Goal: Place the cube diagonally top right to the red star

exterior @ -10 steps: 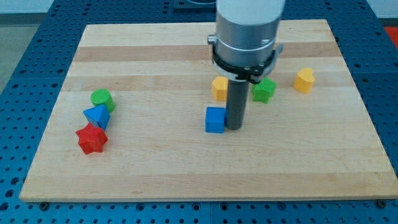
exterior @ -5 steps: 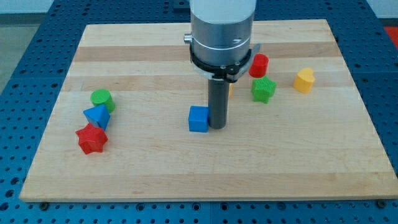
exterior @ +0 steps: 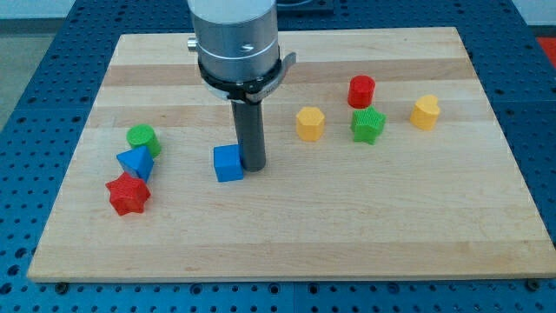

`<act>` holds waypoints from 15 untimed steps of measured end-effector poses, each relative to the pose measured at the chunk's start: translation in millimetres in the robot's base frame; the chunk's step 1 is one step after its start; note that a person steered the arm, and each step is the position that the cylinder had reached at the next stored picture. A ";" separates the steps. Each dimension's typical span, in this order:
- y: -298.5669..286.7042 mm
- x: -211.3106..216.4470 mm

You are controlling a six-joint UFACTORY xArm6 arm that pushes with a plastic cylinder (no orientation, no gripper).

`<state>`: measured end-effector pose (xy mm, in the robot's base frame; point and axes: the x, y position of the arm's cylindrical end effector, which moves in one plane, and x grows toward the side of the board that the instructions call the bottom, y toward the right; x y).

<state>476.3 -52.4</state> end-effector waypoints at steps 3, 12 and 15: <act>-0.2 16.2; -25.0 -5.0; -26.7 -5.0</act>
<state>471.3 -79.1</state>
